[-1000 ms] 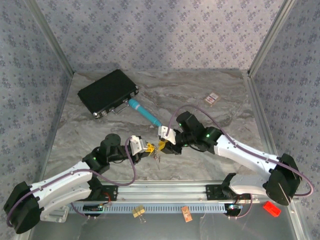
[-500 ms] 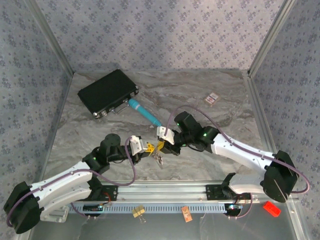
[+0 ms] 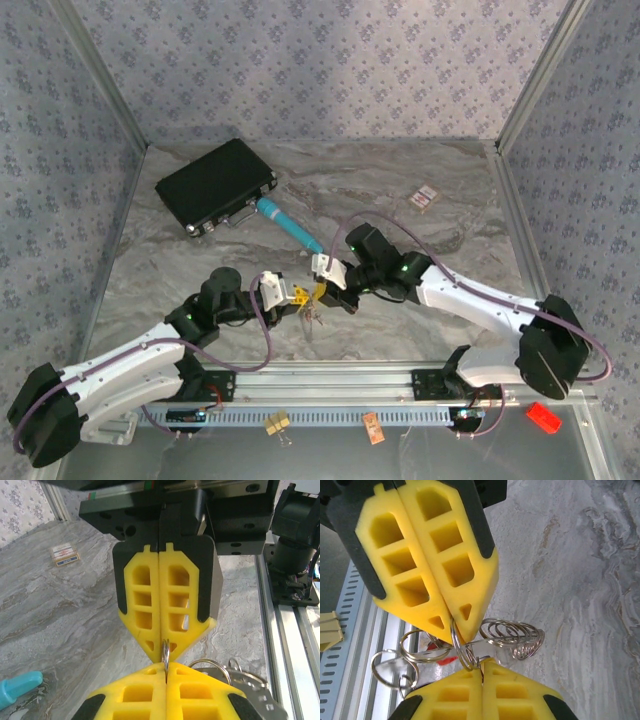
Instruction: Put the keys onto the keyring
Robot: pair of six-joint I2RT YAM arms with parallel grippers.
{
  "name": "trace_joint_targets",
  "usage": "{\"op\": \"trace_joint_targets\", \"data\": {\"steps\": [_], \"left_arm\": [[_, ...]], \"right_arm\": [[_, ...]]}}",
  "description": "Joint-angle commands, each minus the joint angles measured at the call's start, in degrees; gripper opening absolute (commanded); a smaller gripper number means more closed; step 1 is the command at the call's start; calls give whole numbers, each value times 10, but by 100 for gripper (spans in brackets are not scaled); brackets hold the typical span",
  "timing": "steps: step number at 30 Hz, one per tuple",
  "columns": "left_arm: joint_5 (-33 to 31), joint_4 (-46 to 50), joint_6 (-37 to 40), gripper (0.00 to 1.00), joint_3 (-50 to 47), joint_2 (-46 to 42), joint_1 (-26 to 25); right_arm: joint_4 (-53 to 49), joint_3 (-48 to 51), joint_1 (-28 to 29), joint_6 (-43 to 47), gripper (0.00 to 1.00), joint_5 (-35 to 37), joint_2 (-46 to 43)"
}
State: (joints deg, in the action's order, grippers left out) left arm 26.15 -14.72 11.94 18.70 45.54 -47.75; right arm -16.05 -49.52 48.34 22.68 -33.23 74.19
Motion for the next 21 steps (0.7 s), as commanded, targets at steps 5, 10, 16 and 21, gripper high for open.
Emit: {"op": "trace_joint_targets", "data": {"steps": [5,10,16,21], "left_arm": [[29,-51,2,0,14,-5,-2],[27,-55,1,0,9,-4,-2],[28,-57,-1,0,8,-5,-2],[29,-57,-3,0,9,-5,-2]], "right_arm": [[25,16,-3,-18,16,-11,6],[40,38,-7,-13,27,-2,-30],[57,50,-7,-12,28,3,-55],[65,49,-4,-13,29,0,-61]]}}
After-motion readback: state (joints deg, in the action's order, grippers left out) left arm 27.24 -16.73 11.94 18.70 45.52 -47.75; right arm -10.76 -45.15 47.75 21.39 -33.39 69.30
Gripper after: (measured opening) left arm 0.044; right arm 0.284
